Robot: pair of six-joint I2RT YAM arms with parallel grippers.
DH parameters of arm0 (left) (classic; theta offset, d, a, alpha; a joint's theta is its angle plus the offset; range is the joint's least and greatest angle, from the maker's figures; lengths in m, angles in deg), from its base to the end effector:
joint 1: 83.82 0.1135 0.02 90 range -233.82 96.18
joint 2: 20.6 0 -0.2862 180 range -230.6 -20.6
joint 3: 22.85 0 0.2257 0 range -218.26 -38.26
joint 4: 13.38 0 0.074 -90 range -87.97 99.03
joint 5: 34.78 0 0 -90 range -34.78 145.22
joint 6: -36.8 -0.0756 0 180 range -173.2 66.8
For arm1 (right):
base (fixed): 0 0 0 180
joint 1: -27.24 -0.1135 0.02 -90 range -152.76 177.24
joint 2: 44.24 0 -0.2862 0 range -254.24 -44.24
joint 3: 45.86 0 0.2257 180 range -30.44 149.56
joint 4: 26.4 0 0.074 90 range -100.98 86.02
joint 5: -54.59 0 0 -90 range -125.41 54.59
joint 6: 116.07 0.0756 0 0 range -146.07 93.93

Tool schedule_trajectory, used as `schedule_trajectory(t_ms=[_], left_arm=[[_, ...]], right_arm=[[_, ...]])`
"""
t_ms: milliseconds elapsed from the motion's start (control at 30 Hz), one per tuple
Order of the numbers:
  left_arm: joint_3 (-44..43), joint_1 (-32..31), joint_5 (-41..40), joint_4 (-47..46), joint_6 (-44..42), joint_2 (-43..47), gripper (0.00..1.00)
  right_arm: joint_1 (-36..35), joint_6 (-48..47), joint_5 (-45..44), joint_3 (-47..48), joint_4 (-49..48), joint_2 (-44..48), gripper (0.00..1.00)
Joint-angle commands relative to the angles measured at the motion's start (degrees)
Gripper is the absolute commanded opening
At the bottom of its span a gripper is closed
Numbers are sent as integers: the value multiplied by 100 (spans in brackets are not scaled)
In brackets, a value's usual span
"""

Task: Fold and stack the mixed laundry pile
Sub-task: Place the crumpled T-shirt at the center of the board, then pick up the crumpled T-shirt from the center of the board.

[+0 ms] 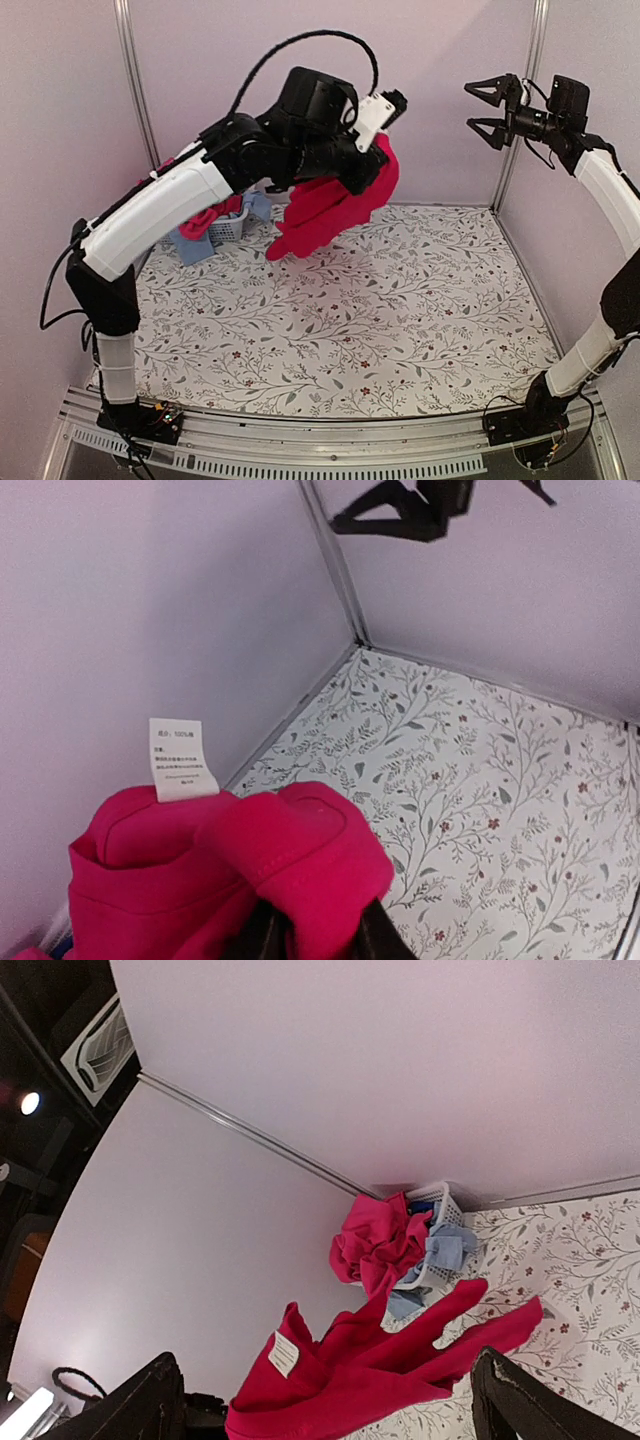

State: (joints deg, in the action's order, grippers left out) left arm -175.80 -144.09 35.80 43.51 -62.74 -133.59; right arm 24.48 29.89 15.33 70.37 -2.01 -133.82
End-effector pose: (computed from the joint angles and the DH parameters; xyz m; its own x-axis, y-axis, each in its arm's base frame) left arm 0.2419 -0.3729 0.4796 -0.0328 0.3727 -0.9274 0.6760 0.6917 0.2540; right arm 0.3382 0.0749 0.5057 -0.6436 0.4940 -0.5846 -0.4823 0.3314 0.8109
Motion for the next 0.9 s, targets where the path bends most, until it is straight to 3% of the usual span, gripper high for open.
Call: schedule_trajectory(t_ms=[0,33,67,100,133,267,367,600,867], left_arm=[[217,-463,762,414,21,-564,49],[116,-443,908,423,167,-574,72],[68,-358,1020,412,329,-557,88],[97,-193,1148,400,552,-506,98],[208,37,1380,386,833,-438,99],[1568,888,1718,-187,1632,63,100],[2094,1488,1675,-282,2063,104,100],[2134,2501,1658,197,2751,-595,87],[2207,2905,1693,447,3046,-1432,82]], right_arm=[[594,-1119,46,-623,1096,523,99],[601,-1530,-166,-753,1370,583,99],[602,-1785,-289,-942,1512,667,99],[602,-2085,-301,-1122,1615,722,99],[597,-2255,-342,-1265,1794,761,99],[402,-3107,-546,-1640,2335,700,99],[-108,-3756,-827,-1669,2732,512,99],[-1285,-4757,-1282,-1721,3188,-244,91],[-2467,-5277,-1403,-1620,3345,-1208,88]])
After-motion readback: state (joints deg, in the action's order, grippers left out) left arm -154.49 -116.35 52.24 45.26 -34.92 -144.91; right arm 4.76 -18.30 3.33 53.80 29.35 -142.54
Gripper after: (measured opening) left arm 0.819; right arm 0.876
